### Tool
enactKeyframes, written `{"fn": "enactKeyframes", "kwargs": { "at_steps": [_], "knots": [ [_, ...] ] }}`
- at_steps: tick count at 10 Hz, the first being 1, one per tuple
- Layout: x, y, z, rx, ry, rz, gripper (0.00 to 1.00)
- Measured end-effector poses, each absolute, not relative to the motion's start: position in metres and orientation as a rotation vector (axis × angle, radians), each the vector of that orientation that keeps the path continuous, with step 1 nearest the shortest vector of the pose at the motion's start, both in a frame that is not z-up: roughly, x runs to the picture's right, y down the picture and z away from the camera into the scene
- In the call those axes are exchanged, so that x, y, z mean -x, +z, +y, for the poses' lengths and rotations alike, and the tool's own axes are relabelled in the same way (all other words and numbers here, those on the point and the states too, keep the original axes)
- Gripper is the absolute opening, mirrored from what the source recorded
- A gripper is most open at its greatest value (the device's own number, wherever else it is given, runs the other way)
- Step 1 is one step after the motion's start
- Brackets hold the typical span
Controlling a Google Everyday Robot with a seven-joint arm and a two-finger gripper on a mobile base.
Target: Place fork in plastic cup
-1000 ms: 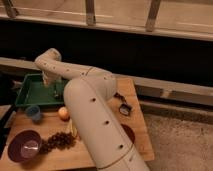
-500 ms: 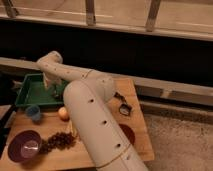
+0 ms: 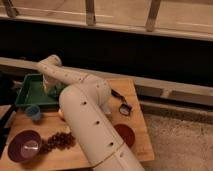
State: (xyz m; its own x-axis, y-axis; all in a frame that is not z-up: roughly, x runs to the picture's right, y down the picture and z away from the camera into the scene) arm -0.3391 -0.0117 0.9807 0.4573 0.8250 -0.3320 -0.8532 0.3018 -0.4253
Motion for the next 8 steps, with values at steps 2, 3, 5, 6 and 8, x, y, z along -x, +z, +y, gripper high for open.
{"fn": "enactKeyframes", "kwargs": {
  "at_steps": [2, 3, 5, 6, 8],
  "knots": [
    [0.343, 0.986, -0.002, 0.616, 1.099, 0.074, 0.61],
    [0.345, 0.987, 0.001, 0.622, 1.094, 0.081, 0.60],
    [0.345, 0.989, 0.005, 0.627, 1.087, 0.090, 0.45],
    [0.343, 0.990, 0.005, 0.627, 1.085, 0.094, 0.33],
    [0.343, 0.989, 0.006, 0.629, 1.087, 0.097, 0.16]
  ]
}}
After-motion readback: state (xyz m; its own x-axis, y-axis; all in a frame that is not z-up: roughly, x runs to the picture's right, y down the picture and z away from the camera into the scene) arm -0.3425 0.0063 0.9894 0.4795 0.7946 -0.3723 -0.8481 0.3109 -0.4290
